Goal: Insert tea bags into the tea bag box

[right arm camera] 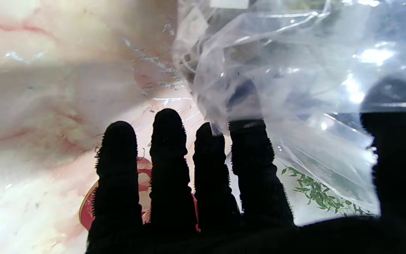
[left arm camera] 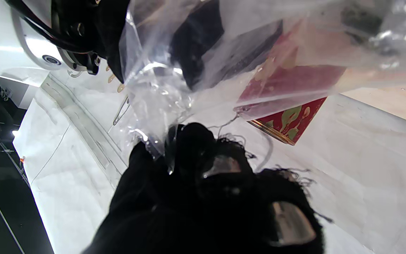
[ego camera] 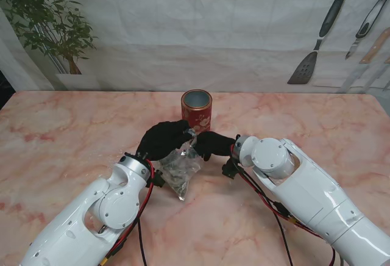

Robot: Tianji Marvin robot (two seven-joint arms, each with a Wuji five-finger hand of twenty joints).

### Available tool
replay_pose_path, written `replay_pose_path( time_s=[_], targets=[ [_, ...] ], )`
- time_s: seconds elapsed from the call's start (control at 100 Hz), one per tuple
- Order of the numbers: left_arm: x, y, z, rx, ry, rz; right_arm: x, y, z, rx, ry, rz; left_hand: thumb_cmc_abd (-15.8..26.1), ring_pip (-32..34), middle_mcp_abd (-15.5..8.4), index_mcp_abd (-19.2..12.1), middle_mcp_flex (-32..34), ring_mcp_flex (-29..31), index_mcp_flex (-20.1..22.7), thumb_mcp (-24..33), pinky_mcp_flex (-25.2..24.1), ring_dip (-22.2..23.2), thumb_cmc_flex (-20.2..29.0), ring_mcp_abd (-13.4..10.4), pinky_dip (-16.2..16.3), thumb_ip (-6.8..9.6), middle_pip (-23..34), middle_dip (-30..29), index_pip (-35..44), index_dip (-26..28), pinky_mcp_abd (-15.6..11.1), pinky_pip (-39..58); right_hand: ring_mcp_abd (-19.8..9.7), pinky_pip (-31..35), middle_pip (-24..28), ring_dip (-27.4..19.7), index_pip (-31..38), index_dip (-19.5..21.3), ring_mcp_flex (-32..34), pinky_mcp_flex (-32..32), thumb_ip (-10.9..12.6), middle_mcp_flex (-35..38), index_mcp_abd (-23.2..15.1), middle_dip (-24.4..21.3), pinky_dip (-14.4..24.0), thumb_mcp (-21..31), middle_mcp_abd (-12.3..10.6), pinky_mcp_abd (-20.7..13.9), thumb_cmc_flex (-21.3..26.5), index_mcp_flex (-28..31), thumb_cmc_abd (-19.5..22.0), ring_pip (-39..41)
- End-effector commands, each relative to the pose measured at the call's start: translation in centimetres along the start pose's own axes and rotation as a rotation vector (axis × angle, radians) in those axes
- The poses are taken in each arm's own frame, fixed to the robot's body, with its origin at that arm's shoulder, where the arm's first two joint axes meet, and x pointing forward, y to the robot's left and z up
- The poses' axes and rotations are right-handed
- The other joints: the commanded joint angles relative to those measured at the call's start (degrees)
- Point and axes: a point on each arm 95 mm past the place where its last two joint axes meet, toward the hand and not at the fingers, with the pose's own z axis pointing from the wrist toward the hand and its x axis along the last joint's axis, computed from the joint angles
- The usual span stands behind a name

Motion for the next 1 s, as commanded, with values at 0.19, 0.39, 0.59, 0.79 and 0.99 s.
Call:
replay_pose_path(
  time_s=[0.19,0.39,0.59,0.79,0.99],
  targets=[
    [0.7,0.5,0.2,-0.015,0.025,-0.018,0.5,-0.8,0.1,0.006,-0.030,-0.045,2.5,4.4,2.2,11.5,2.0,2.0,4.8,1.3,-0.9,0.4,2.9,4.9,-0.7,2.05,5.6,1.5,8.8,2.4,-12.0,14.8,-1.5,0.7,1.0,0.8,2.0,2.7,0.1,0.0,1.4,-0.9,-0.9,1.2,-0.1,-1.3,-1.2,3.3,3.5,-1.7,-1.6,0.0],
    [0.9,0.8,0.3,-0.018,0.031,-0.014,0.8,-1.2,0.3,0.019,-0.046,-0.069,2.5,4.4,2.1,11.6,2.0,2.0,4.9,1.3,-0.9,0.4,3.0,4.9,-0.6,2.05,5.6,1.5,8.8,2.4,-12.0,14.8,-1.7,0.4,0.9,0.6,2.6,3.1,-0.6,-0.7,1.9,-1.6,-1.2,1.1,-0.4,-2.9,-1.2,3.6,9.1,-2.8,-2.9,-0.7],
    [0.6,0.8,0.4,-0.023,0.024,-0.001,1.2,-0.9,-0.2,0.074,-0.017,-0.027,2.5,4.4,2.1,11.5,2.0,2.0,4.8,1.3,-0.9,0.4,3.0,4.9,-0.6,2.05,5.6,1.5,8.8,2.4,-12.0,14.8,-1.5,-0.4,0.7,0.4,2.5,3.3,-2.0,-1.9,1.9,-2.2,-0.9,1.1,-0.6,-3.4,-1.1,3.7,8.8,-3.3,-2.5,-1.4],
    [0.6,0.9,0.5,-0.027,0.025,-0.008,1.5,-1.2,-0.2,0.084,-0.004,-0.016,2.5,4.4,2.1,11.4,2.0,2.0,4.8,1.3,-0.9,0.4,2.9,4.9,-0.6,2.06,5.6,1.5,8.8,2.4,-12.0,14.8,-0.9,-0.9,0.4,0.3,2.3,1.0,-2.1,-2.3,-0.3,-2.0,-0.8,0.8,-0.8,4.5,-0.6,3.9,16.9,-2.9,-7.7,-1.8],
    [0.7,1.0,0.6,-0.029,0.031,-0.009,1.5,-1.4,-0.1,0.109,-0.011,-0.011,2.5,4.3,2.0,11.5,2.0,2.0,4.8,1.3,-0.9,0.5,2.9,4.9,-0.6,2.06,5.6,1.5,8.9,2.4,-12.0,14.8,-0.4,-1.4,0.0,0.0,4.5,-8.8,-2.5,-2.8,-5.4,-1.9,-0.7,0.3,-1.3,14.6,-0.2,4.3,19.3,-3.7,-10.5,-2.3]
  ],
)
